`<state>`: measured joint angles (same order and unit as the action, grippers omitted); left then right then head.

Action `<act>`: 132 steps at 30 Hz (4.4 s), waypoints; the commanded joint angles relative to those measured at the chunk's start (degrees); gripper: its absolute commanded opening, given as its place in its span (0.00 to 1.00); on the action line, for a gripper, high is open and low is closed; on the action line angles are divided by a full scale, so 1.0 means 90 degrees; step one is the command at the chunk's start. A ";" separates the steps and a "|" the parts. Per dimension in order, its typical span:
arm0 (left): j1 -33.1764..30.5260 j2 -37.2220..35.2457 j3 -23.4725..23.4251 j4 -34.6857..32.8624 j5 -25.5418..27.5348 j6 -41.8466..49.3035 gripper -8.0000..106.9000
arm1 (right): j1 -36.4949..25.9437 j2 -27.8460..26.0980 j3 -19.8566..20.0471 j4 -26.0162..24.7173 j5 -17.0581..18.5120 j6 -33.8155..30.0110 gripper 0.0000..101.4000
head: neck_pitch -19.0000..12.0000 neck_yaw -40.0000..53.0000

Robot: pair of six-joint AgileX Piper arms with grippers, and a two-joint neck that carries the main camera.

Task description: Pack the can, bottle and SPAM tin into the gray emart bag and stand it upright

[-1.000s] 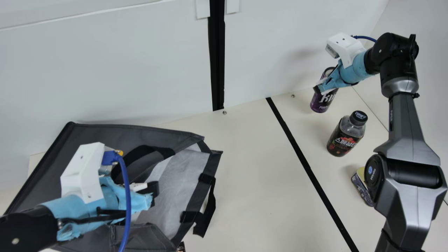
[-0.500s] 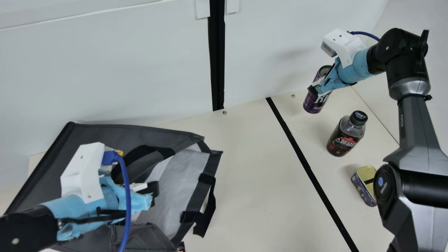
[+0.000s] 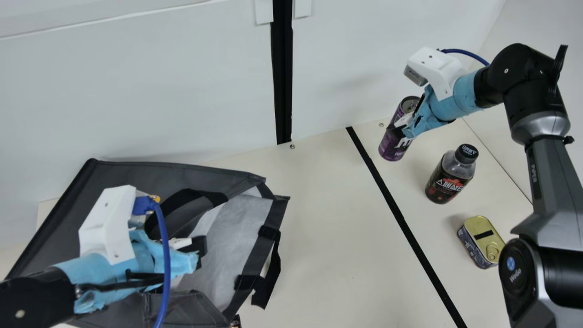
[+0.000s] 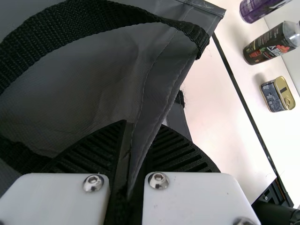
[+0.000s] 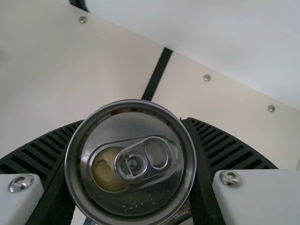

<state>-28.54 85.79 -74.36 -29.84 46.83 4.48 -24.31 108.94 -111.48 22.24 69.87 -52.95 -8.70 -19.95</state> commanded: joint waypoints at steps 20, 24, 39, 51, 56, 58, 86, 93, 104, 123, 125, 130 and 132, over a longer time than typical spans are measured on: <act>0.0000 0.0000 0.0000 0.0000 0.0000 0.0000 0.00 | 0.0567 -0.1248 0.1807 0.0480 0.0003 -0.1088 0.00 | -0.0144 -0.0005; 0.0000 0.0000 0.0000 0.0000 0.0000 0.0000 0.00 | 0.0743 -0.1442 0.2164 0.0590 0.0003 -0.1321 0.00 | -0.0144 -0.0005; 0.0000 0.0000 0.0000 0.0000 0.0000 0.0000 0.00 | 0.1290 -0.1946 0.3054 0.0823 0.0003 -0.2101 0.00 | -0.0144 -0.0005; 0.0000 0.0000 0.0000 0.0000 0.0000 0.0000 0.00 | 0.1728 -0.2239 0.3642 0.1233 0.0003 -0.2414 0.00 | -0.0144 -0.0005; 0.0000 0.0000 0.0000 0.0000 0.0000 0.0000 0.00 | 0.1907 -0.2347 0.3797 0.1448 0.0003 -0.2423 0.00 | -0.0144 -0.0005; 0.0000 0.0000 0.0000 0.0000 0.0000 0.0000 0.00 | 0.1980 -0.2395 0.3828 0.1508 0.0003 -0.2392 0.00 | -0.0144 -0.0005; 0.0000 0.0000 0.0000 0.0000 0.0000 0.0000 0.00 | 0.2486 -0.2764 0.3329 0.2981 0.0003 -0.1325 0.00 | -0.0144 -0.0005; 0.0000 0.0000 0.0000 0.0000 0.0000 0.0000 0.00 | 0.2579 -0.2799 0.3360 0.3163 0.0003 -0.1184 0.00 | -0.0144 -0.0005; 0.0000 0.0000 0.0000 0.0000 0.0000 0.0000 0.00 | 0.2658 -0.2722 0.3425 0.3498 0.0003 -0.1352 0.00 | -0.0144 -0.0005; 0.0000 0.0000 0.0000 0.0000 0.0000 0.0000 0.00 | 0.2770 -0.2366 0.3536 0.3757 0.0003 -0.1605 0.00 | -0.0144 -0.0005; 0.0000 0.0000 0.0000 0.0000 0.0000 0.0000 0.00 | 0.2789 -0.2322 0.3545 0.3784 0.0003 -0.1613 0.00 | -0.0144 -0.0005; 0.0000 0.0000 0.0000 0.0000 0.0000 0.0000 0.00 | 0.2826 -0.2206 0.3559 0.3866 0.0003 -0.1644 0.00 | -0.0144 -0.0005; 0.0000 0.0000 0.0000 0.0000 0.0000 0.0000 0.00 | 0.2833 -0.2158 0.3568 0.3904 0.0003 -0.1660 0.00 | -0.0144 -0.0005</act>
<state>-28.54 85.79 -74.36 -29.84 46.83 4.48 1.12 89.46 -79.39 57.24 69.86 -67.86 -8.79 -19.86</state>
